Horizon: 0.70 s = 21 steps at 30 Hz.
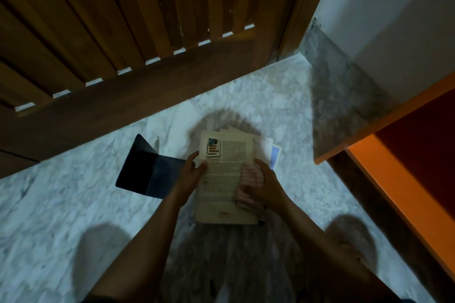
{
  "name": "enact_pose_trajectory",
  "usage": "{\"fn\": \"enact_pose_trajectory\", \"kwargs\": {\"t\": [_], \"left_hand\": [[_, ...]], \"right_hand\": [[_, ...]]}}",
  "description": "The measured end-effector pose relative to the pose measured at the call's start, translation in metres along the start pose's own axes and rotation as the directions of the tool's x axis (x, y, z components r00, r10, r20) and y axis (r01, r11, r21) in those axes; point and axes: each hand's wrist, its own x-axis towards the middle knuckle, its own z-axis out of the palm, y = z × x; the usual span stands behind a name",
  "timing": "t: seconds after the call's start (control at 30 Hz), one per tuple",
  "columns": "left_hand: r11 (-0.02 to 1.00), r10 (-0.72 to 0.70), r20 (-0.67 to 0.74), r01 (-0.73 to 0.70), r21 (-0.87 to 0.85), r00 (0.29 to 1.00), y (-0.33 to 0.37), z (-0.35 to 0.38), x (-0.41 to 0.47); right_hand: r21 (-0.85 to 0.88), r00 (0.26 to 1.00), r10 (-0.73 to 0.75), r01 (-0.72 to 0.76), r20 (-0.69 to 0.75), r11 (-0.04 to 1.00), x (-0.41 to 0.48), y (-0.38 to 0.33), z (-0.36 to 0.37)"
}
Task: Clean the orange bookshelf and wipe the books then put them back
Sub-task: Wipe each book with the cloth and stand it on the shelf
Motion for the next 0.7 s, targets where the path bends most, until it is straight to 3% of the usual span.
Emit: {"fn": "enact_pose_trajectory", "kwargs": {"t": [0.3,0.37,0.53,0.7], "left_hand": [[0.996,0.037,-0.001,-0.037,-0.081,0.999,0.004,0.006,-0.006],[0.992,0.078,-0.018,-0.080,-0.099,0.997,0.004,0.007,-0.008],[0.979,0.147,-0.064,-0.155,-0.134,0.987,0.001,0.013,-0.016],[0.982,0.154,0.027,-0.150,-0.110,0.988,0.011,0.013,-0.011]], "right_hand": [[-0.311,0.987,-0.089,0.044,-0.133,0.949,-0.002,0.025,0.010],[-0.224,0.974,-0.102,0.056,-0.201,0.973,-0.006,0.026,0.015],[0.111,0.970,0.034,-0.007,-0.241,0.994,-0.017,0.024,0.022],[0.277,0.965,0.117,-0.050,-0.233,0.960,-0.016,0.027,0.026]]}}
